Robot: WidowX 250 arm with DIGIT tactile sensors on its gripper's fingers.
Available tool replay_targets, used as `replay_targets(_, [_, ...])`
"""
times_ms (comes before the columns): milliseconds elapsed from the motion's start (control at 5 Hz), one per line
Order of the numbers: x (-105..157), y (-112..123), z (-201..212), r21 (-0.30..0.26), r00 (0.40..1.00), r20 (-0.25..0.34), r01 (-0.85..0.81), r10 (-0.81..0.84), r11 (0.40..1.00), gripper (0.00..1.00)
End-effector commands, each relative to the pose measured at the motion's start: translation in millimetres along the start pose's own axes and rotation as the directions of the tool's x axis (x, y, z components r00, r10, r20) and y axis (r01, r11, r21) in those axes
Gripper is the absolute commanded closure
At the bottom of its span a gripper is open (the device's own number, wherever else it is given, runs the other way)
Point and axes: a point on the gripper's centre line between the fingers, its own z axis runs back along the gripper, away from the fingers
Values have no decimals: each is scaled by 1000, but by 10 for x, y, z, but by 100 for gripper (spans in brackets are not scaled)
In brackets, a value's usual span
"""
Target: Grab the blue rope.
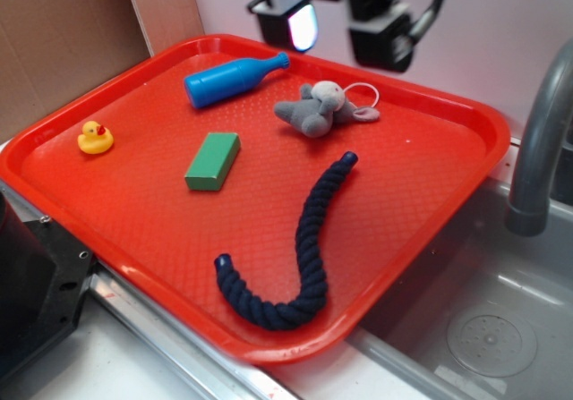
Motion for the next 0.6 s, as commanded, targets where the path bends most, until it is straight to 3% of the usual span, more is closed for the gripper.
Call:
replay_targets(0, [-327, 316, -749, 114, 982, -181, -40, 60, 993, 0])
replay_targets(200, [-452, 346, -869, 111, 975, -212, -50, 72, 993, 0])
replay_targets(400, [-445, 337, -905, 101, 977, -202, -49, 69, 994, 0])
